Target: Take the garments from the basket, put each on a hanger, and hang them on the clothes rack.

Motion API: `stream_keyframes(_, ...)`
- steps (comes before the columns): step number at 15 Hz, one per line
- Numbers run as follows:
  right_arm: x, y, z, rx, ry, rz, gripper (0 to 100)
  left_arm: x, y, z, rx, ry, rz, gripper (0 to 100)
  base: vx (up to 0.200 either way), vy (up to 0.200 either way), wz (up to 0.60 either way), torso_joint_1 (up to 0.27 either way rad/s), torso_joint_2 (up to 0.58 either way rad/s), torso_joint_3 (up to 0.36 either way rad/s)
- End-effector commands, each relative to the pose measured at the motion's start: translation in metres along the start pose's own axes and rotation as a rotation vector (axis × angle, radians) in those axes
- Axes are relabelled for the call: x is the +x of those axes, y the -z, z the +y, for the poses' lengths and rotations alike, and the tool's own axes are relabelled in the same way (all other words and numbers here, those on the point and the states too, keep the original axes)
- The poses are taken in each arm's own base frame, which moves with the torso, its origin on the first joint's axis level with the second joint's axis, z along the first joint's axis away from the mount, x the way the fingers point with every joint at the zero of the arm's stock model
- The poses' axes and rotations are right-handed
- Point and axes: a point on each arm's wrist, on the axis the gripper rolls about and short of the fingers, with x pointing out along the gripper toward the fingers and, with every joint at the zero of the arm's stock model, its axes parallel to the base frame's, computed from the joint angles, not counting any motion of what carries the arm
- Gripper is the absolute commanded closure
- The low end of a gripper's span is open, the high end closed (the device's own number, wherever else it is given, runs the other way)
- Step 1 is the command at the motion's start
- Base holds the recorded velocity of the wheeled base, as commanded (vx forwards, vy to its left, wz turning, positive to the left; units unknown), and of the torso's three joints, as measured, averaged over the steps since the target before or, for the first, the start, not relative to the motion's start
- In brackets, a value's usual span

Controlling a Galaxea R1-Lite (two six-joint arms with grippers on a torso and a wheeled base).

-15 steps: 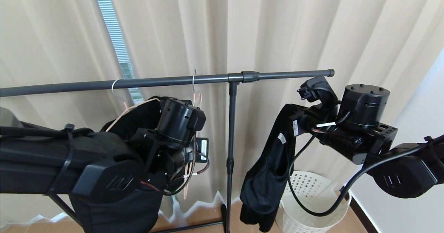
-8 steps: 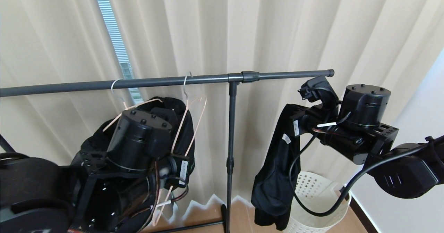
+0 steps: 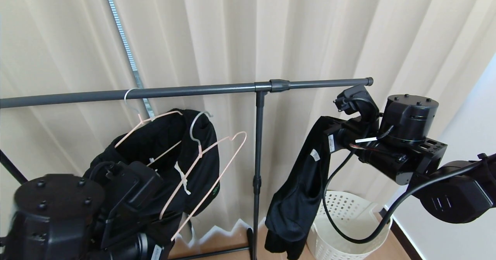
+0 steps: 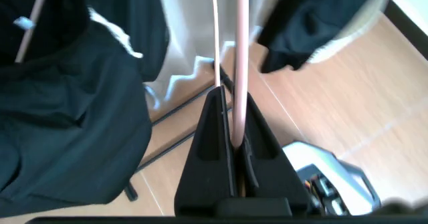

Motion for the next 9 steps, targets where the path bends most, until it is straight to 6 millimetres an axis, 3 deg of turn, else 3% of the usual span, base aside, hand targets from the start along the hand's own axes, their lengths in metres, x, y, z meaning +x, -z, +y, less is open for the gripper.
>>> stream_keyframes(1, -0.001, 0.0, 0.002, -0.002, -0.005, 0.002, 100, -0.022, 0.017, 0.006, 0.002, 0.043, -0.04, 100, 0.0, 0.0, 0.0, 0.0, 0.0, 0.0)
stream_keyframes(4, -0.006, -0.004, 0.004, -0.002, -0.006, -0.011, 100, -0.033, 0.023, 0.009, 0.007, 0.093, -0.086, 100, 0.0, 0.0, 0.0, 0.0, 0.0, 0.0)
stream_keyframes(7, -0.021, -0.021, 0.012, -0.047, 0.225, -0.016, 100, -0.044, 0.038, 0.011, 0.037, 0.189, -0.102, 100, 0.0, 0.0, 0.0, 0.0, 0.0, 0.0)
stream_keyframes(9, -0.034, -0.037, 0.016, -0.113, 0.266, -0.041, 100, -0.047, 0.038, 0.011, 0.098, 0.203, -0.124, 100, 0.0, 0.0, 0.0, 0.0, 0.0, 0.0)
